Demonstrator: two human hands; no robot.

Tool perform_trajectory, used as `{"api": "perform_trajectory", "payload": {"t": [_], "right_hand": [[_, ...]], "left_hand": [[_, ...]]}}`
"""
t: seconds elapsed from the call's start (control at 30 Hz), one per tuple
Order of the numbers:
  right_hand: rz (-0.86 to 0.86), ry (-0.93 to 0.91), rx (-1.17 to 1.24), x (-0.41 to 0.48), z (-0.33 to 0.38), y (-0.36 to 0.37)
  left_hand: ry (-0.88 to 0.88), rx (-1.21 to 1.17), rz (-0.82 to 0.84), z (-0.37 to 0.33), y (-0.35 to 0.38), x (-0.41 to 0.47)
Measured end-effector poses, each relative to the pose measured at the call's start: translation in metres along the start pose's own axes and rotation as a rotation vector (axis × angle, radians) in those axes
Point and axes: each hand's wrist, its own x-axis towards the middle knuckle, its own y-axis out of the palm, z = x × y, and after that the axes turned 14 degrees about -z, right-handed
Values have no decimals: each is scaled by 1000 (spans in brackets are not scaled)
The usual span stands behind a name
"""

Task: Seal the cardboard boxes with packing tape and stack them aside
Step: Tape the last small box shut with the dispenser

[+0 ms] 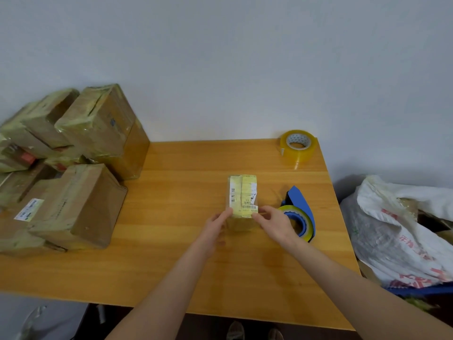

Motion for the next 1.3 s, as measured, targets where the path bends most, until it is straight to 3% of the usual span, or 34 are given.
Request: {"api": "perform_trajectory", "payload": {"t": [0.17,0.33,0.5,0.73,0.97,1.1,1.3], "right_hand": [[36,-187,-102,0,22,-2],[43,-399,-395,0,50,-4],[93,-507,-476,-3,82,13],[138,-583,-424,-14,147,61],[78,-631,-457,-14,220,131],[27,-580,-496,-10,266,189],[-10,-465,-548,-16,313,254]], "left_hand": [[42,-232,-31,-12,-16,-13],[160,-273,-194,-26,-57,-30],[198,-368,-310,-40,-104,-56],[311,-501,-447,-62,-199,-71],[437,-575,-543,-96,-331,-47],[422,-551,-554,-106,-421,-4],[223,-395,-549,-99,-502,68]]}}
